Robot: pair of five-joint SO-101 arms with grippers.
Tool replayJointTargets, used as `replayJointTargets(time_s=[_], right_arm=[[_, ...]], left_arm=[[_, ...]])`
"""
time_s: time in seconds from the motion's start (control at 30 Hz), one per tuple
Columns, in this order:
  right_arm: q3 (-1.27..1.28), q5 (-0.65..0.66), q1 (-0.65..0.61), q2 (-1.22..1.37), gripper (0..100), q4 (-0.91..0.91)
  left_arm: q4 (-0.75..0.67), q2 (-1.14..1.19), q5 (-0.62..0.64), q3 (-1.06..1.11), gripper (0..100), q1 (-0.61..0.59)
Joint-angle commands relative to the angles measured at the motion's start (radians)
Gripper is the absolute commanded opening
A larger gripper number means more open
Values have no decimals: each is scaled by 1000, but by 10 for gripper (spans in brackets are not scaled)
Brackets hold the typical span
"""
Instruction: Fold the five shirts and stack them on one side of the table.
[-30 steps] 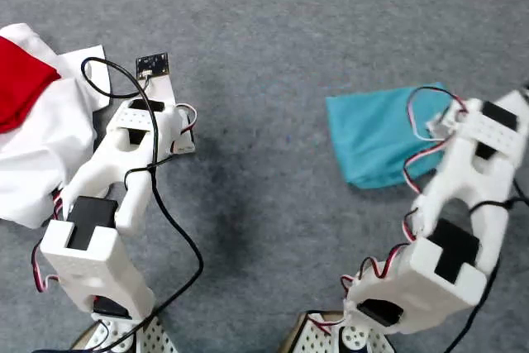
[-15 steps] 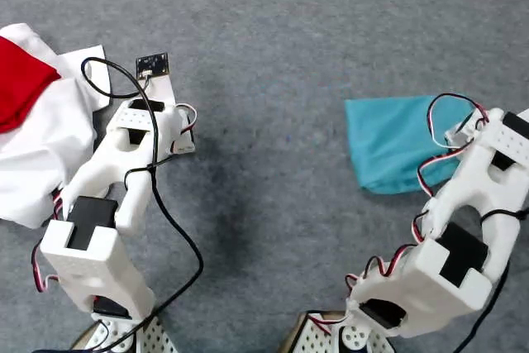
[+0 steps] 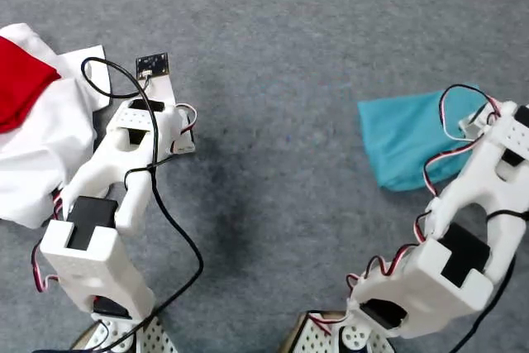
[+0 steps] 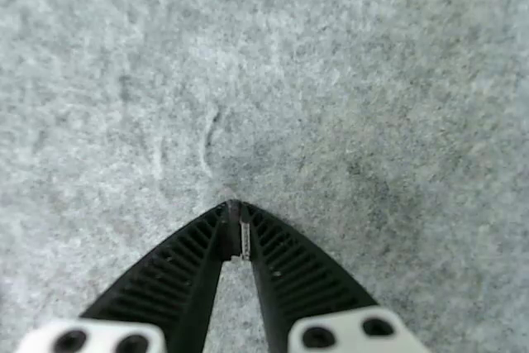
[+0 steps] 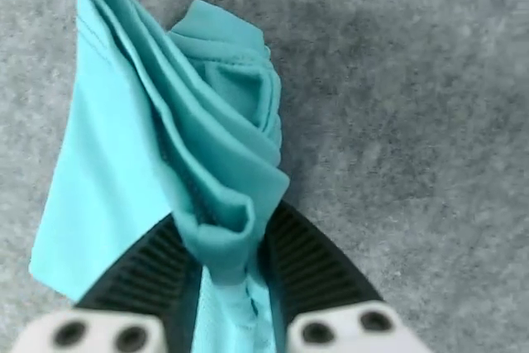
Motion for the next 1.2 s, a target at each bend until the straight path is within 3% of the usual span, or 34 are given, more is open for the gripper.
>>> replayJointTargets(time_s=[0.0,0.3,0.37,0.53,0.6,0.77,1.03,1.17], right_arm=[[-51,12,47,-4,5,-35],[-50,69,54,-4,18,-29],[-50,92,50,-4,76,-12],[-53,178,1,-5,329,64],[-61,190,-5,-13,376,94],[-128,186,-4,-61,311,186],[-236,190,-4,-159,32,437],[-255,192,-4,-174,24,532]], left_arm=[[-17,-47,-9,-3,19,-9],[-17,-47,-9,-6,19,-9],[-17,-47,-9,-6,19,-9],[-18,-47,-9,-6,19,-9],[-18,-47,-9,-6,19,-9],[-18,-47,-9,-6,19,-9],[29,-120,-9,-23,19,-71],[144,-219,-14,-97,24,-158]])
